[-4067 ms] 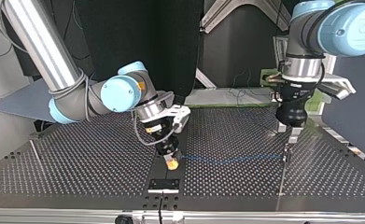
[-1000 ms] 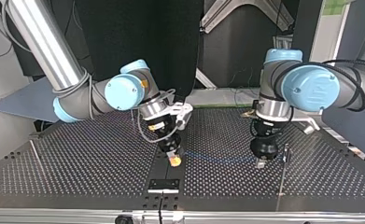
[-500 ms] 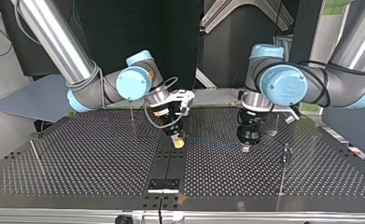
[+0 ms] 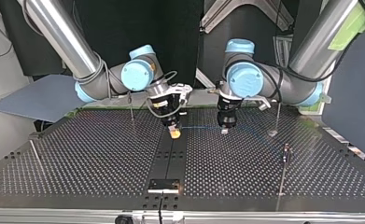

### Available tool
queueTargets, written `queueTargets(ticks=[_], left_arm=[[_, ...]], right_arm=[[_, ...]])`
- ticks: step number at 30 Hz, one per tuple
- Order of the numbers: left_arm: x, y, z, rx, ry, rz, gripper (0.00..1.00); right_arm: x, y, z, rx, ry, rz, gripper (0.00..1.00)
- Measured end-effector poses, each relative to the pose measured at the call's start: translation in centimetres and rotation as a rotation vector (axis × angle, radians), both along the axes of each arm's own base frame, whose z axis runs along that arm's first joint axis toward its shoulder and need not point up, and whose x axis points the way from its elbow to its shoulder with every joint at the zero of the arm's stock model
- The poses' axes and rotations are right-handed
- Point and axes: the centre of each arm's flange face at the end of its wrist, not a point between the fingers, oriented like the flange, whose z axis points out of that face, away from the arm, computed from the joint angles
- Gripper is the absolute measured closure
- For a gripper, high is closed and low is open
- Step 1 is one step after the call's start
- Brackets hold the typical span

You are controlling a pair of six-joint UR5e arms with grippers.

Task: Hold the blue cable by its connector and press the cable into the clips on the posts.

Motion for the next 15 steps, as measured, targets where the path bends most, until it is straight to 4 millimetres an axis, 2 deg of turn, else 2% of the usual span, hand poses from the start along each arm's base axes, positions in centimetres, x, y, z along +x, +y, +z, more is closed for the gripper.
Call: queueTargets(ticks=[4, 15], left_arm=[[-0.9, -0.7, -1.3, 0.004, 0.001, 0.008, 1.0], [-2.8, -0.6, -5.0, 0.011, 0.0, 0.036, 1.0]], right_arm=[[-0.8, -0.2, -1.4, -0.015, 0.017, -0.041, 1.0], [-2.8, -0.2, -5.0, -0.024, 0.028, -0.119, 1.0]])
